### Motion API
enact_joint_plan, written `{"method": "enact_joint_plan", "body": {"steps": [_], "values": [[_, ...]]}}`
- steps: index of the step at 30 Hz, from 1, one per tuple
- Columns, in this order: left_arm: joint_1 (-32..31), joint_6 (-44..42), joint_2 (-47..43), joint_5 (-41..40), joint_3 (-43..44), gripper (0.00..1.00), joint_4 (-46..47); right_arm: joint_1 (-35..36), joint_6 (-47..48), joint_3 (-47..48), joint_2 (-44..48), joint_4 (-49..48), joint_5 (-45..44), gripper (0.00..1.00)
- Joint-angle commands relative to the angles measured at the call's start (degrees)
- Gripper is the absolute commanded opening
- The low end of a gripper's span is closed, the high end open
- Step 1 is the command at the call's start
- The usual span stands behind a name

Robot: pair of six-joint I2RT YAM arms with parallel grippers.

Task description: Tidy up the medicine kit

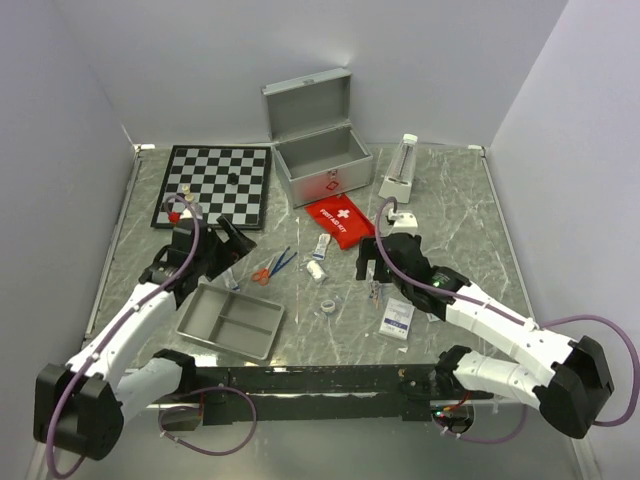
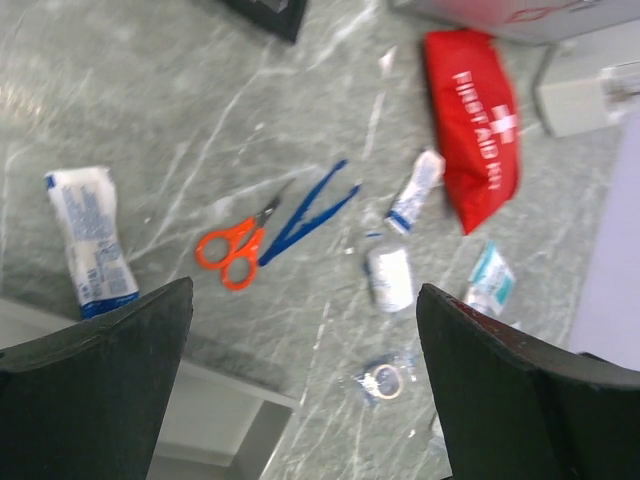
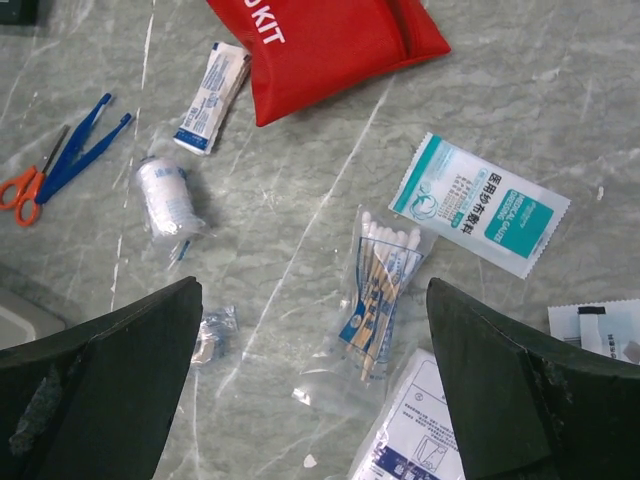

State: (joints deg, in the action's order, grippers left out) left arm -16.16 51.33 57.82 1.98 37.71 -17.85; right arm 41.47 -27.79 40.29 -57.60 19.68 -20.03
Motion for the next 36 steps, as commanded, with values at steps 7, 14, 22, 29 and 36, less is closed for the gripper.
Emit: {"method": "enact_joint_plan", "body": {"steps": [7,14,22,29,36], "values": [[-0.1,-2.3,-7.4,2.9,-2.3,0.97,6.0,-0.6,-1.7,0.7,1.7,-4.5,-5.7,0.97],[-0.2,-1.6,-9.7,5.6,-4.3,0.99,10.0,-19.0,-7.8,4.1,-3.6,-5.5,12.1,0.83],[-0.2,-3.1,-13.8,4.4,-5.6,0.92,9.7,-23.5,-14.0,4.8,-16.6,-14.8,19.7,0.80],[-0.4,-2.0,-14.7,5.1,-7.2,0.88,11.1,-26.7,-14.8,9.3,-26.5,-19.1,24.1,0.74],[-0.8,-1.5,-14.8,5.5,-8.4,0.86,11.4,-29.2,-15.2,12.9,-33.5,-19.3,25.7,0.71]]}}
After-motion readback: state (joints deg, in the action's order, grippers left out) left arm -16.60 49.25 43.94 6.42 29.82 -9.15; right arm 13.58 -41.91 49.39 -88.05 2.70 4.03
